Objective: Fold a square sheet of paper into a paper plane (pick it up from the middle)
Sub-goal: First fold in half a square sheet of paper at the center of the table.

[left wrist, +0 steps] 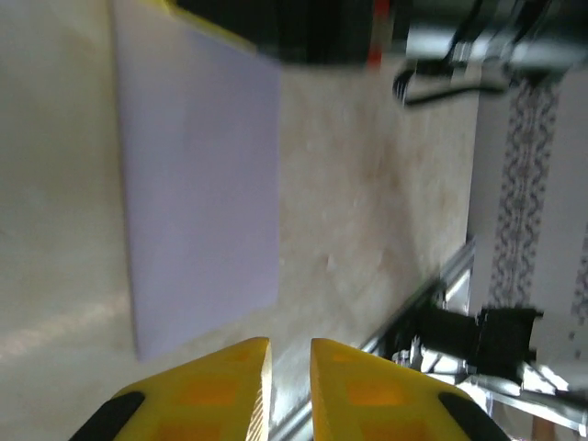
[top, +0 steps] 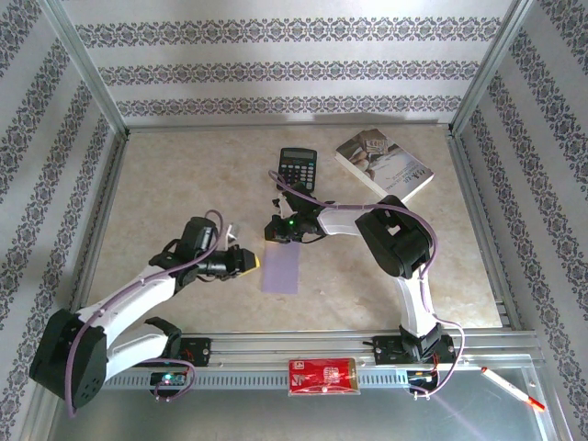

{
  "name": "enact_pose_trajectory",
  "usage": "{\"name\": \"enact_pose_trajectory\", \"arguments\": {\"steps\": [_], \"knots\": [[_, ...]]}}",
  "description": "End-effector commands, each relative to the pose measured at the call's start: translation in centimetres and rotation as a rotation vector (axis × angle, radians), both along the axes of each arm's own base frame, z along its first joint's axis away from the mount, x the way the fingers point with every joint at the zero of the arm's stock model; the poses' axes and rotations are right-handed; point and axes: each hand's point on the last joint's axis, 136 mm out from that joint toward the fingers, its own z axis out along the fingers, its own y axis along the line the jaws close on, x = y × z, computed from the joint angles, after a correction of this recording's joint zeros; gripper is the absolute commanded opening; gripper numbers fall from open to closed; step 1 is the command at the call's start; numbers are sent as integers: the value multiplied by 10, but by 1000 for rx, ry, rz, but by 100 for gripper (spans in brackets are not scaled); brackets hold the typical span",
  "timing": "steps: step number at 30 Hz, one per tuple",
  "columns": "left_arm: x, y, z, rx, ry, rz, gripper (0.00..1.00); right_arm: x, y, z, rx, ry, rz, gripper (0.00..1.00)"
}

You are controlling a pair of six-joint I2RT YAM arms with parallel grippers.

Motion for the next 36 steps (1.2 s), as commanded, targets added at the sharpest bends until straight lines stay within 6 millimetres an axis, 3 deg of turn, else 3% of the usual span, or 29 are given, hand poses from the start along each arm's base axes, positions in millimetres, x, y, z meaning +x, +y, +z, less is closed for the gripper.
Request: {"name": "enact_pose_trajectory", "arguments": {"steps": [1, 7, 10, 13, 16, 18, 24, 29, 36], "knots": [[5, 22, -7, 99, 40, 89, 24, -14, -2, 20, 34, -6, 95, 0], [12, 23, -6, 121, 41, 93, 33, -16, 0, 72, 130, -58, 148, 5], [13, 19, -8, 115, 44, 88, 35, -18, -15, 87, 124, -82, 126, 8], [15, 11, -10, 120, 31, 70, 37, -22, -51, 85, 54, -86, 45, 12], [17, -3, -16, 152, 26, 20, 38, -28, -99, 75, -76, -97, -80, 18], [19, -13, -22, 178, 37, -24, 36, -40, -119, 72, -139, -108, -135, 24], [20, -31, -37, 305, 42, -149, 24, -84, -132, 59, -189, -110, -180, 32], [29, -38, -49, 341, 62, -188, 8, -95, -138, 51, -205, -127, -219, 34], [46, -52, -64, 338, 67, -218, 2, -104, -122, 38, -219, -104, -189, 36]]}}
